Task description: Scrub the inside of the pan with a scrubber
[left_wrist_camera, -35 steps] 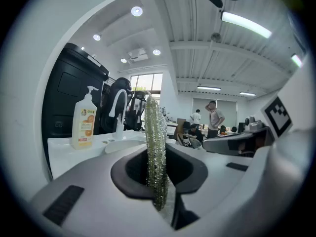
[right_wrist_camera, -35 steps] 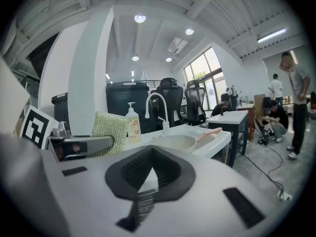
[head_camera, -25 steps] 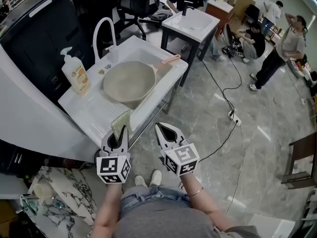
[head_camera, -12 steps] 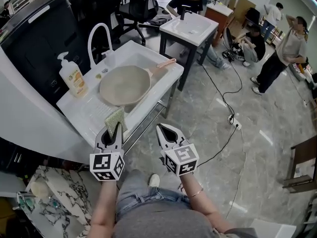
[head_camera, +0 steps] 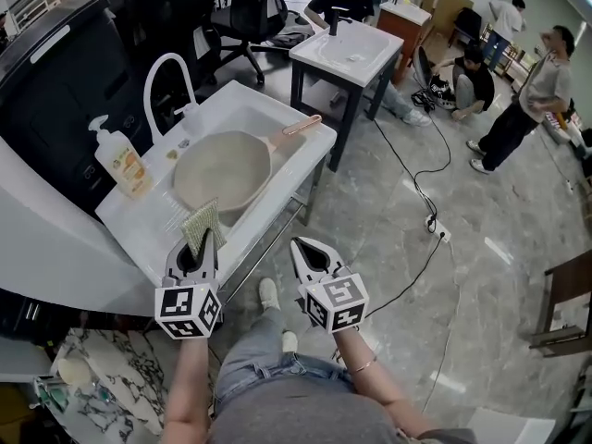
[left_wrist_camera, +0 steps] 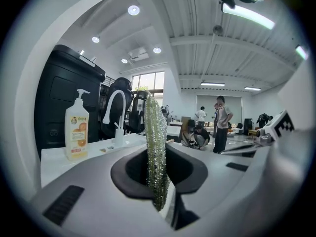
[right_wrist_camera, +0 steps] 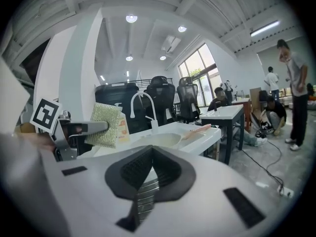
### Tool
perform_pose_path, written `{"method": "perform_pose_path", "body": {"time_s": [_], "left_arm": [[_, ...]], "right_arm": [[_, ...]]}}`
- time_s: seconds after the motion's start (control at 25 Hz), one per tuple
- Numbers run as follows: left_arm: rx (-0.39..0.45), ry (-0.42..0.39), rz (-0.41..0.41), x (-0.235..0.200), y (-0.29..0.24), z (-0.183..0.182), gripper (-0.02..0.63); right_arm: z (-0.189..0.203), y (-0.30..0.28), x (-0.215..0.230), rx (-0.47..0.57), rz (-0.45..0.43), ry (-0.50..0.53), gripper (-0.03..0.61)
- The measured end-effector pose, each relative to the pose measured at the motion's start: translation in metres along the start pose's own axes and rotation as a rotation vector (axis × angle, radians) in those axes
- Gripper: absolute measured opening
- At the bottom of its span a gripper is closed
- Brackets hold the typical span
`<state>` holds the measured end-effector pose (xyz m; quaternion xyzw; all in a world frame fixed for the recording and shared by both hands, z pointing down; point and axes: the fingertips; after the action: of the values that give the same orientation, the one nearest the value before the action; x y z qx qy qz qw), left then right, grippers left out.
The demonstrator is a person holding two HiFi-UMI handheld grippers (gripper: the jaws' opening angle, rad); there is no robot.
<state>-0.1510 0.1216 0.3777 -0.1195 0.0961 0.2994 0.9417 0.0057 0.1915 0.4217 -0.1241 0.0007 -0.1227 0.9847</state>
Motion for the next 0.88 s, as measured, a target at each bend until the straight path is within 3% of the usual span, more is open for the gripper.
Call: {"method": "perform_pose_path", "body": {"time_s": [0.48,0.88], "left_arm": [[-0.034,0.026,0.000,-0.034,-0.125,-0.025,0.061],[-0.103,0.102,0.021,-0.071,-0.195,-0.025,0.061]], "right_arm": [[-0.021,-0.105,0.074,-0.051,0.001,-0.001,0.011],[-0.042,-0.196,0.084,-0.093,-0.062,0.024,0.011]]}}
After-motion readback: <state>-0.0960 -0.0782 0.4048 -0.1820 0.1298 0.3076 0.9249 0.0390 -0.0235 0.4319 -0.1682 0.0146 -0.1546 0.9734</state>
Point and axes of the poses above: the fingertips, and each gripper's own axes: y backward along the fingers, x to its right, z out of its underside, and after that the axes turned 10 degrees about y, right-handed
